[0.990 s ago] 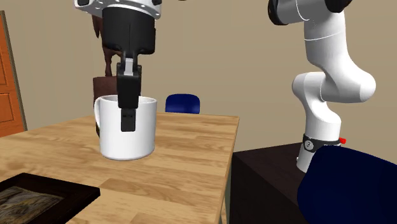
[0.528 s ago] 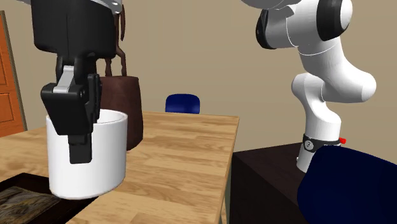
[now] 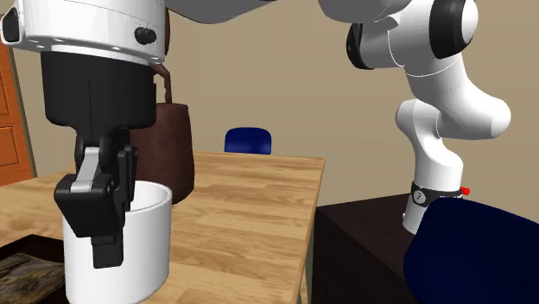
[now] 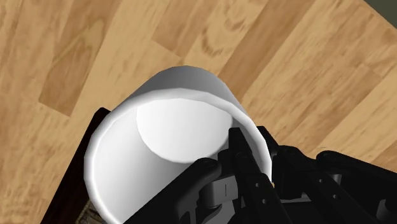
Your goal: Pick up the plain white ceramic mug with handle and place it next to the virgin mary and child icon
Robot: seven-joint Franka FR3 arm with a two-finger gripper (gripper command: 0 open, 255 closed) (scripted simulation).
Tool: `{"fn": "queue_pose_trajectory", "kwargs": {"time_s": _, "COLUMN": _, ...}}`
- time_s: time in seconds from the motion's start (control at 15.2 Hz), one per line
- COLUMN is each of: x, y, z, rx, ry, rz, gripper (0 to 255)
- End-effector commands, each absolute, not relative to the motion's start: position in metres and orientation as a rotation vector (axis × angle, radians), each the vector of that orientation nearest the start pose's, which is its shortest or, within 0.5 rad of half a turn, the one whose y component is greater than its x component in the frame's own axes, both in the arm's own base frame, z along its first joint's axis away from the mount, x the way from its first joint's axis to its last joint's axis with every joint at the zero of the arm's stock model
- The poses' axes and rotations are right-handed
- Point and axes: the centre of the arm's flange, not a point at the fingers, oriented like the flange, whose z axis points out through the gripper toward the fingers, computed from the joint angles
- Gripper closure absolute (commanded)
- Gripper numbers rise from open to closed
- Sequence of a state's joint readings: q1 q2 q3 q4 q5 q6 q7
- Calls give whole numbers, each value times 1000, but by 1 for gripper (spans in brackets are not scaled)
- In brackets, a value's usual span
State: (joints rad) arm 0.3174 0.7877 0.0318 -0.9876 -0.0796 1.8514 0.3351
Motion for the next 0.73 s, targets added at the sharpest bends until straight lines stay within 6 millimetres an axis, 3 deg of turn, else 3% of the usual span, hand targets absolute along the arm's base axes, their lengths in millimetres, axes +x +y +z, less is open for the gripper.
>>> {"fn": "queue_pose_trajectory", "kwargs": {"time_s": 0.0, "x": 730, "y": 250, "z": 390, "rx": -3164, "ry": -37, "rz": -145, "gripper": 255}}
{"fn": "queue_pose_trajectory", "kwargs": {"time_s": 0.4, "x": 730, "y": 250, "z": 360, "rx": -3164, "ry": -37, "rz": -145, "gripper": 255}}
{"fn": "queue_pose_trajectory", "kwargs": {"time_s": 0.66, "x": 730, "y": 250, "z": 360, "rx": -3164, "ry": -37, "rz": -145, "gripper": 255}}
